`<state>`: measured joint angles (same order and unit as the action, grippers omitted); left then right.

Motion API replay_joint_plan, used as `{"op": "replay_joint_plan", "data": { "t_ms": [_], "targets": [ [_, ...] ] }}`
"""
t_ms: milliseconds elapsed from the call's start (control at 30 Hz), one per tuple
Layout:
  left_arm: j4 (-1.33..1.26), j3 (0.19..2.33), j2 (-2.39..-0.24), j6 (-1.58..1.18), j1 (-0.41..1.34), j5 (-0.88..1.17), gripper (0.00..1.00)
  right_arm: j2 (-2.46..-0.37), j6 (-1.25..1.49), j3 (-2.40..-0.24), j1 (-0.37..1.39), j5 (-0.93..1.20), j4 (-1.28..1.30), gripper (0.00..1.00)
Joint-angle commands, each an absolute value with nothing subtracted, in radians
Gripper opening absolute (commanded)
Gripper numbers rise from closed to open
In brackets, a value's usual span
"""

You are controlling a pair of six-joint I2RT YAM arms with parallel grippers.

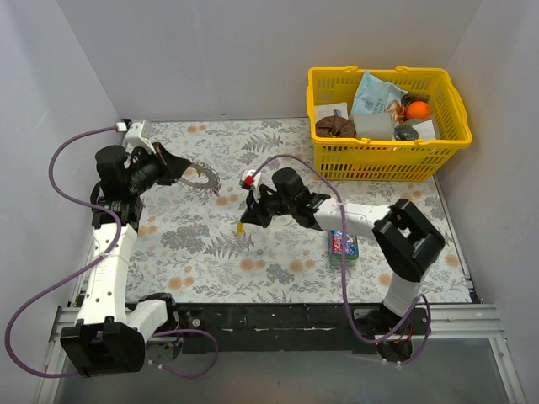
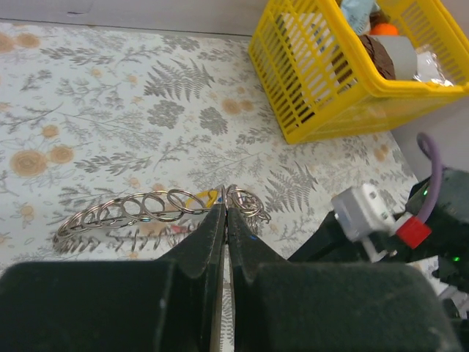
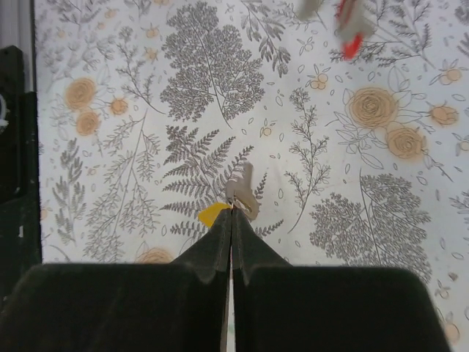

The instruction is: Put the keys on the keyring

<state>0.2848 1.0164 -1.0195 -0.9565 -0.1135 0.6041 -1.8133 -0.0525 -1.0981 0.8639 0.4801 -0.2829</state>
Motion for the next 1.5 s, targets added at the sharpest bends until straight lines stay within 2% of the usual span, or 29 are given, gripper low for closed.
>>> {"op": "replay_joint_plan", "data": {
  "t_ms": [0, 267, 533, 700, 1000, 1200, 1467],
  "targets": [
    [0.287, 1.049, -1.005, -0.884, -0.016, 0.669, 0.0, -1.652, -0.008, -1.005, 0.821, 0.523, -0.354, 0.01],
    [0.354, 1.086, -1.032, -0.727, 0.244, 0.687, 0.0, -1.321, 0.005, -0.887, 0.758, 0.535, -0.246, 0.01],
    [0.368, 1.048, -0.959, -0.641, 0.328, 0.839, 0.0, -1.112, -0.086, -0.934, 0.683, 0.517, -0.045, 0.01],
    [0.376, 1.032, -0.931, -0.62, 0.336, 0.932, 0.0, -1.094, -0.136, -1.024, 0.663, 0.549, 0.058, 0.01],
    [0.35, 1.035, -0.972, -0.663, 0.353, 1.088, 0.0, -1.15, -0.144, -1.089, 0.661, 0.722, 0.045, 0.01],
    [0.316, 1.029, -0.989, -0.689, 0.379, 1.077, 0.0, -1.196, -0.149, -1.127, 0.661, 0.821, 0.044, 0.01],
    [0.324, 1.035, -1.011, -0.657, 0.422, 1.005, 0.0, -1.259, -0.212, -1.244, 0.66, 0.963, 0.184, 0.01]
  ]
}}
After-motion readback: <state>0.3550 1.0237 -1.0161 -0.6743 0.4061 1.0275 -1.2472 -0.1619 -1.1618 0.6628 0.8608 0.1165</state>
